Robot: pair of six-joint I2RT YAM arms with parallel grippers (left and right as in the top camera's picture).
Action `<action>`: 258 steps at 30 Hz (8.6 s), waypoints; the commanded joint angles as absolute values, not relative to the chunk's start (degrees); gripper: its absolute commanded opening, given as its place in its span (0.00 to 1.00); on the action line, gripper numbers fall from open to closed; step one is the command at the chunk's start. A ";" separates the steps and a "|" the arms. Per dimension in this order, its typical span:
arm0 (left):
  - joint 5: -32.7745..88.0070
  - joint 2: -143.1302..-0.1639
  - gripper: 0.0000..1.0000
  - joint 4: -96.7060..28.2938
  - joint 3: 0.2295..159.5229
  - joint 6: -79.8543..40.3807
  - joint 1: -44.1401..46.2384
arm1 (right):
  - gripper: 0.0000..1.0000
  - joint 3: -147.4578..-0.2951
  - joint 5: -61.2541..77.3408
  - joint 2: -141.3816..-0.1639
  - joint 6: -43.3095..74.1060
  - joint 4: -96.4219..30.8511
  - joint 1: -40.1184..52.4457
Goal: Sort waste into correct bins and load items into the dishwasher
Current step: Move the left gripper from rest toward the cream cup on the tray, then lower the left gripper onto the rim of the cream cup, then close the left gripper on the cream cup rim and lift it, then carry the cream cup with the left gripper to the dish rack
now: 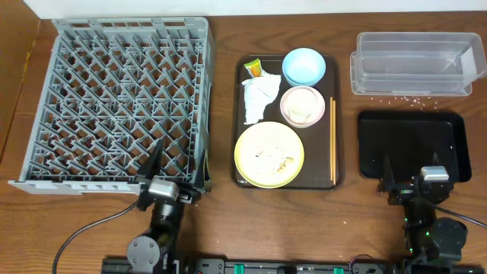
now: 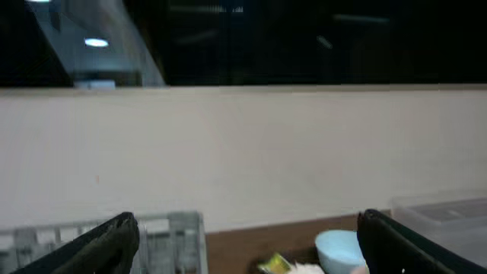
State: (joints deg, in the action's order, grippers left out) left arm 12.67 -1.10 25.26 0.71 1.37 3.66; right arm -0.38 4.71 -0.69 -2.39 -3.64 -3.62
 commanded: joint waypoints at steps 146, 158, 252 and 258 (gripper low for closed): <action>14.28 -123.90 0.27 -30.22 94.65 15.11 35.81 | 0.99 -0.32 4.95 -0.30 -3.27 -3.90 -4.10; 14.33 -123.90 0.08 -29.19 94.67 11.64 35.81 | 0.99 -0.32 4.95 -0.30 -3.27 -3.90 -4.10; 71.61 -122.06 0.08 -7.68 94.72 -37.69 -27.75 | 0.99 -0.32 4.95 -0.30 -3.29 -3.90 -4.12; 70.48 -123.55 0.08 -7.14 94.72 -37.15 -28.71 | 0.99 -0.32 4.95 -0.30 -3.27 -3.90 -4.10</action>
